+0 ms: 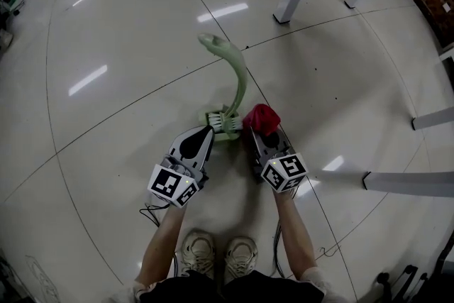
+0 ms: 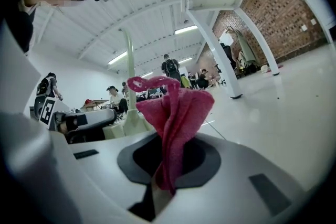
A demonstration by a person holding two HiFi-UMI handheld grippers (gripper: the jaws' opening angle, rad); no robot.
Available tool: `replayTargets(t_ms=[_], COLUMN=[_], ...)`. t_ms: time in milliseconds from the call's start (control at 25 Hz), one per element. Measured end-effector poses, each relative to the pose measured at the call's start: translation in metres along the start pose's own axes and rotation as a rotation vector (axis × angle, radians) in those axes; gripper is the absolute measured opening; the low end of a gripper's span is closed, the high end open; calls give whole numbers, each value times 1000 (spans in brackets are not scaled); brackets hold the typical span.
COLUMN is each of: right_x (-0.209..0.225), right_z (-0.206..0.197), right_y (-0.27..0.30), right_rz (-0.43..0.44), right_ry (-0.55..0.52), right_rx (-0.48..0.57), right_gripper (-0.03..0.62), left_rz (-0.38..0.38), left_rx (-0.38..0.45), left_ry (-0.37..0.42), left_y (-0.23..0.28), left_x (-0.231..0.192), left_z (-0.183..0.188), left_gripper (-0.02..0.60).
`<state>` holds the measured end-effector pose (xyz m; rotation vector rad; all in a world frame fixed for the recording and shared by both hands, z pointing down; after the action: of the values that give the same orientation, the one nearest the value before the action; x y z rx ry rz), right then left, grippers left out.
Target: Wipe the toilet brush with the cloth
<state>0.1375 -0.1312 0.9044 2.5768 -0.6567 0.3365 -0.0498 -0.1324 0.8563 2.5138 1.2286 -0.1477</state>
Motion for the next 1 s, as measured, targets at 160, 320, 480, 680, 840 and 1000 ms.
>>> replayTargets(t_ms=[160, 320, 480, 680, 840, 1000], right_x=[-10, -27, -51, -59, -62, -67], right_z=[-12, -11, -22, -30, -28, -27], right_y=[-19, -39, -40, -32, -29, -27], right_rz=[-12, -56, -53, -73, -77, -75], right_ry=[-7, -7, -27, -43, -52, -71], right_rx=[-13, 18, 12, -15, -12, -15], right_gripper=[31, 31, 31, 31, 31, 31], left_rz=[-1, 15, 57, 55, 17, -7], left_rx=[3, 33, 14, 13, 1, 2], left_ry=[-18, -15, -31, -46, -60, -66], left_y=[-2, -18, -34, -40, -28, -24], left_x=[1, -2, -12, -16, -19, -18], left_z=[-5, 1, -13, -15, -15, -17], left_gripper=[5, 5, 5, 5, 5, 5])
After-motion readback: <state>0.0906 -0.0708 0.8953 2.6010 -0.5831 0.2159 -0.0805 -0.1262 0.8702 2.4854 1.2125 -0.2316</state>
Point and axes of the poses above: the fingertips, and each gripper's own axes: y forward along the fingers, x to its right, z out of its top, the point moved 6 cm from there along -y, backward along the fingers, and after that the axes turned 15 degrees about -x, right-handed, at the moved point
